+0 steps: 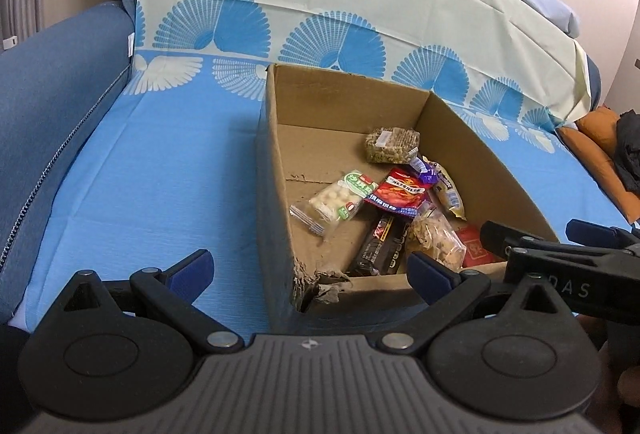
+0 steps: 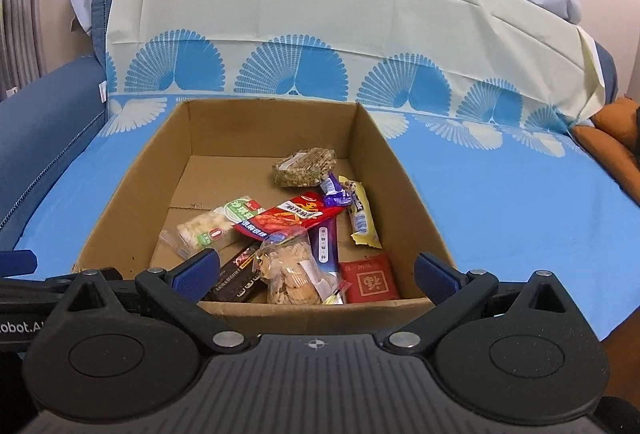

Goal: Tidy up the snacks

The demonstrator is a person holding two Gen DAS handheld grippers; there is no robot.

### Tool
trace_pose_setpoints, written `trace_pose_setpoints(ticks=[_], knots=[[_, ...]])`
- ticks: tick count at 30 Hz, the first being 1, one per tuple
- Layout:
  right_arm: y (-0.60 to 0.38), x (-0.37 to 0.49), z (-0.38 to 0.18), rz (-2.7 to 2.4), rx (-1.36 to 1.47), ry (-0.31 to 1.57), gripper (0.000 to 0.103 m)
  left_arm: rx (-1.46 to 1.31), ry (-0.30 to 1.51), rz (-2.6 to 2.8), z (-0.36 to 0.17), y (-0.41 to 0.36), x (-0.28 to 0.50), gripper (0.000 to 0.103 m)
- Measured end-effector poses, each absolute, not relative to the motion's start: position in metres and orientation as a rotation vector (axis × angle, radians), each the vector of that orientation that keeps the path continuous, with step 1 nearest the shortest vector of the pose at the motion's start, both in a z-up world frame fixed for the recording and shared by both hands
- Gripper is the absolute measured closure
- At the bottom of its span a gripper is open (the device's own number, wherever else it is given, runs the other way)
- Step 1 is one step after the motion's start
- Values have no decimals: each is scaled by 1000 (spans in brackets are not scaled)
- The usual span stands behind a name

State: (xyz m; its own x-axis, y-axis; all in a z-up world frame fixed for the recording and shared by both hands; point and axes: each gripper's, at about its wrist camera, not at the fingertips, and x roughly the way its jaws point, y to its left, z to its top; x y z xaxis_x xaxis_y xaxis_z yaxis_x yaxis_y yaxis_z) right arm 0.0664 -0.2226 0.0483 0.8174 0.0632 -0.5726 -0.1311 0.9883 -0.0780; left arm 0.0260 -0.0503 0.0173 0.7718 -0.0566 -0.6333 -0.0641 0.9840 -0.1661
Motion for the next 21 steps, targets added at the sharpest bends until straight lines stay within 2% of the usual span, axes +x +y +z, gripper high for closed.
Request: trace_pose_setpoints(ticks=[21], knots=[[-224, 67, 47, 96, -116, 608, 1, -194, 717, 7, 14, -53, 30, 1]])
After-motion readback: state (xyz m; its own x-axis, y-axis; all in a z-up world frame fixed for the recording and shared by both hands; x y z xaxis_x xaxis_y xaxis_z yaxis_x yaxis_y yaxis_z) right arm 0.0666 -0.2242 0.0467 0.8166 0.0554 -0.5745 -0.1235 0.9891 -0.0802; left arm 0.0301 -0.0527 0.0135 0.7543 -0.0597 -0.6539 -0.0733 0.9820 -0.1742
